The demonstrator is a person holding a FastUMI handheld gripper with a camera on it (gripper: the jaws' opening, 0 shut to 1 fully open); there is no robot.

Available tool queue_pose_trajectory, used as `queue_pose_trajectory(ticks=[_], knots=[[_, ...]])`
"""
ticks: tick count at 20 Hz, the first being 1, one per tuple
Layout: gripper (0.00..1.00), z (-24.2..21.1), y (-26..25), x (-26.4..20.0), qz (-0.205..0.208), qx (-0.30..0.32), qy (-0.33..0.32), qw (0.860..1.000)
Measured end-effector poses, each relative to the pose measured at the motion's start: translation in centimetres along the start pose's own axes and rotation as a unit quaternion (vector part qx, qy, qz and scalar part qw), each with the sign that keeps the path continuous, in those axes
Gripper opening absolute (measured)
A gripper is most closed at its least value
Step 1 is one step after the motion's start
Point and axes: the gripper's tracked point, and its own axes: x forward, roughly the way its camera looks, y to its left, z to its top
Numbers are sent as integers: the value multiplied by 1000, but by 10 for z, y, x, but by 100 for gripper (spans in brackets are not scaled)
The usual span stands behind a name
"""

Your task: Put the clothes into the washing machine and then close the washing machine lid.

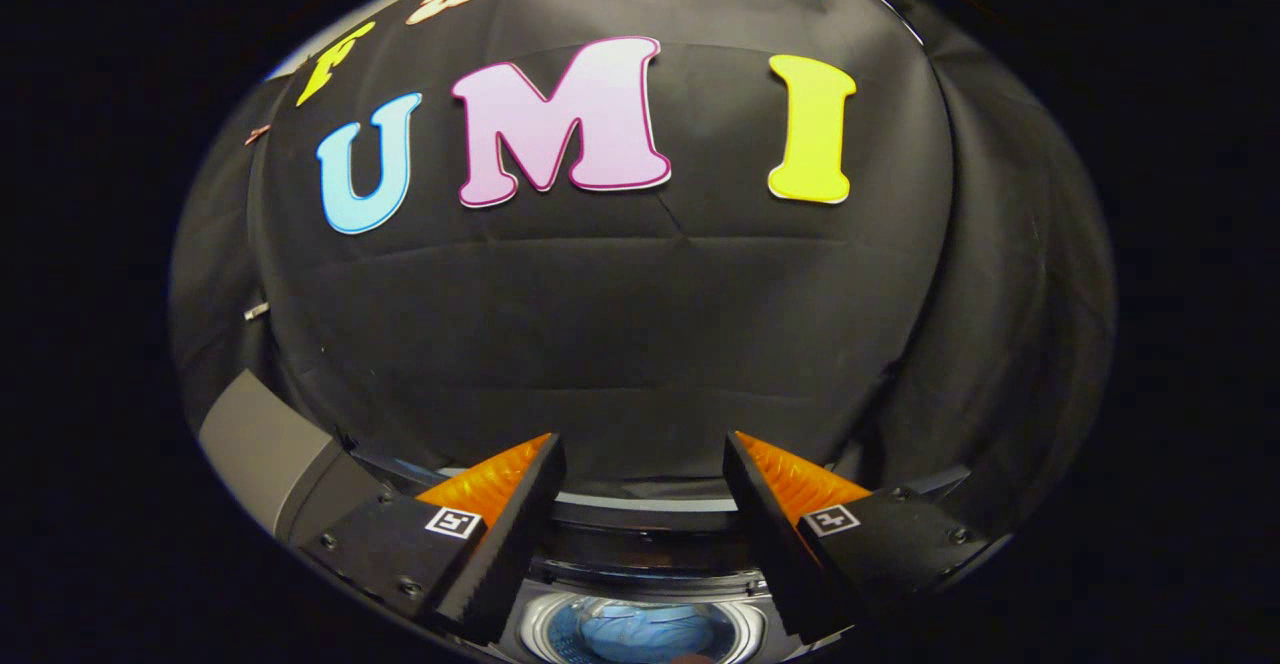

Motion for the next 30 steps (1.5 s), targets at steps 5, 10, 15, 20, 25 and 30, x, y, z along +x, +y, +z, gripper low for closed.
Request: queue_pose_trajectory(ticks=[5, 10, 15, 20, 25, 30], knots=[[100, -6, 3, -14, -12, -5, -6, 1000], [100, -28, 2, -62, -33, -4, -7, 999], [100, -54, 4, -96, -48, -4, -4, 999], [100, -101, 11, -122, -45, 1, 37, 998], [100, -211, 12, -162, -31, -13, 159, 987], [100, -220, 24, -165, -17, -31, 160, 986]])
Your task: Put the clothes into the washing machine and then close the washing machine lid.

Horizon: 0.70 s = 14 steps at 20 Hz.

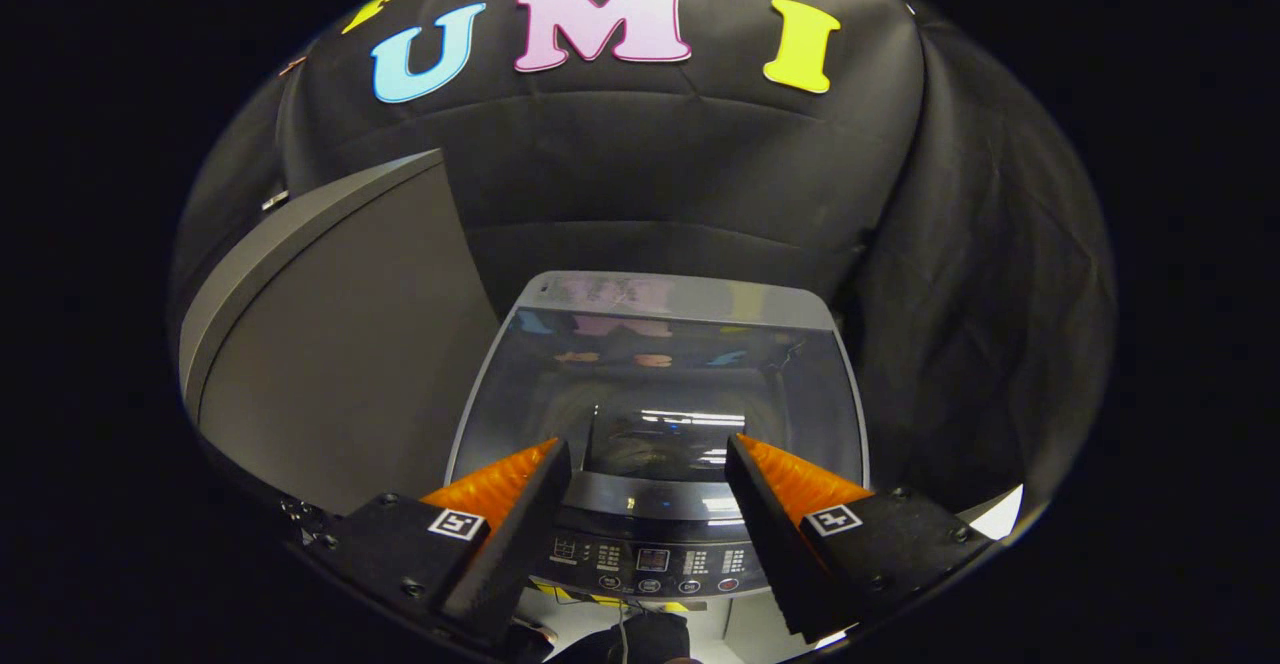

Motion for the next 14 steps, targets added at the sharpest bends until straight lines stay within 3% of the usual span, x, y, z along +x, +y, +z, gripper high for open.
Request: queue_pose_trajectory(ticks=[8, 12, 14], knots=[[100, 40, 3, -7, 5, 29, -35, 999], [100, 84, 3, -20, 7, 50, -75, 996], [100, 125, 4, -38, 1, 54, -126, 991]])
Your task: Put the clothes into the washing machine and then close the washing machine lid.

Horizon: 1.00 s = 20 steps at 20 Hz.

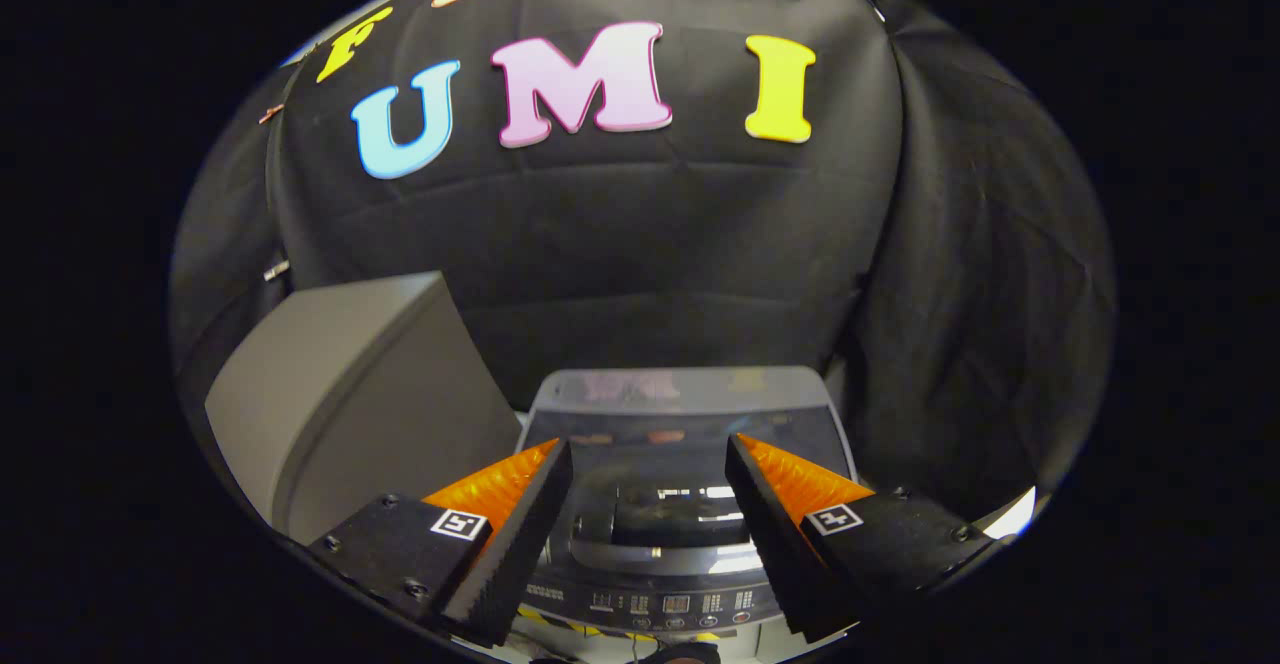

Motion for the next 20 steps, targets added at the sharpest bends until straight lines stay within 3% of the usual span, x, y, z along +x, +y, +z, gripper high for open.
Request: queue_pose_trajectory(ticks=[2, 4, 8, 10, 13, 20], knots=[[100, 55, 8, -16, -5, -9, -80, 997], [100, 107, 23, -50, -10, -21, -171, 985], [99, 160, 84, -125, 31, 6, -273, 961], [99, 155, 115, -136, 69, 24, -274, 959], [98, 140, 117, -123, 53, 0, -253, 966], [99, 137, 127, -117, 51, -1, -245, 968]])
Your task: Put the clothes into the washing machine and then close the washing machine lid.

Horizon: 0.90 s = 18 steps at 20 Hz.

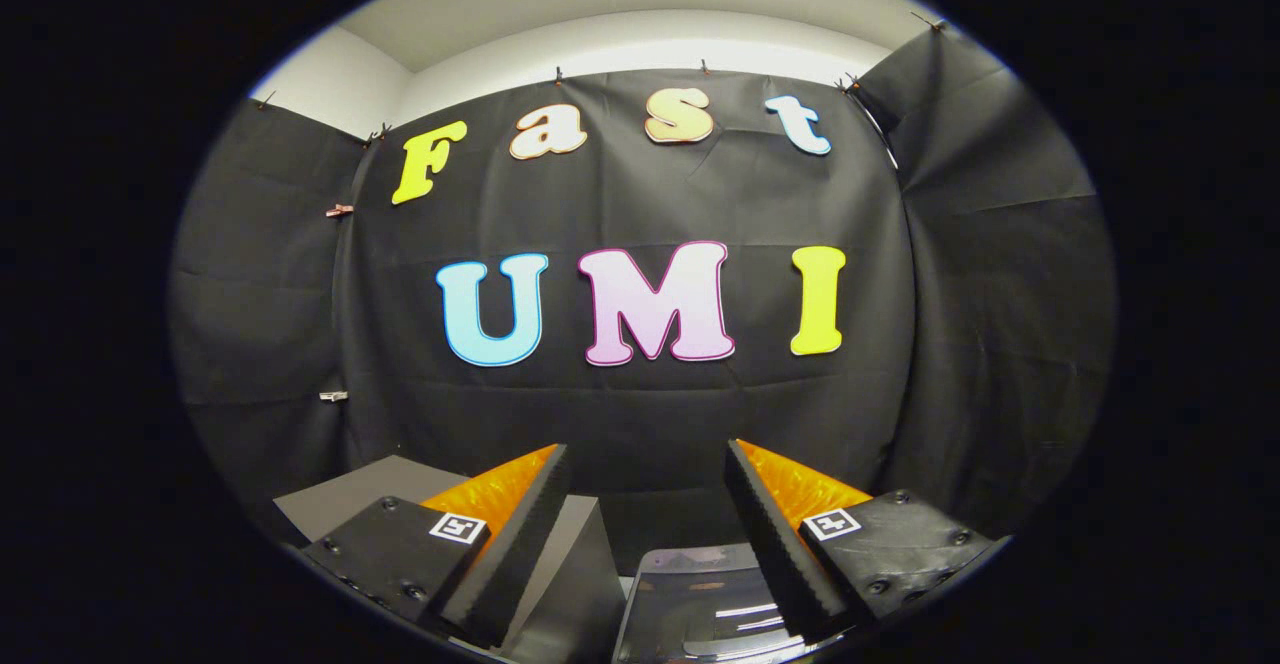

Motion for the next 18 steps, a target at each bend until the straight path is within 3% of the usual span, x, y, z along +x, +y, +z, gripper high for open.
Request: queue_pose_trajectory(ticks=[8, 18], knots=[[99, -20, 5, 5, -3, -3, 33, 999], [99, -13, 1, 5, -6, -4, 24, 1000]])
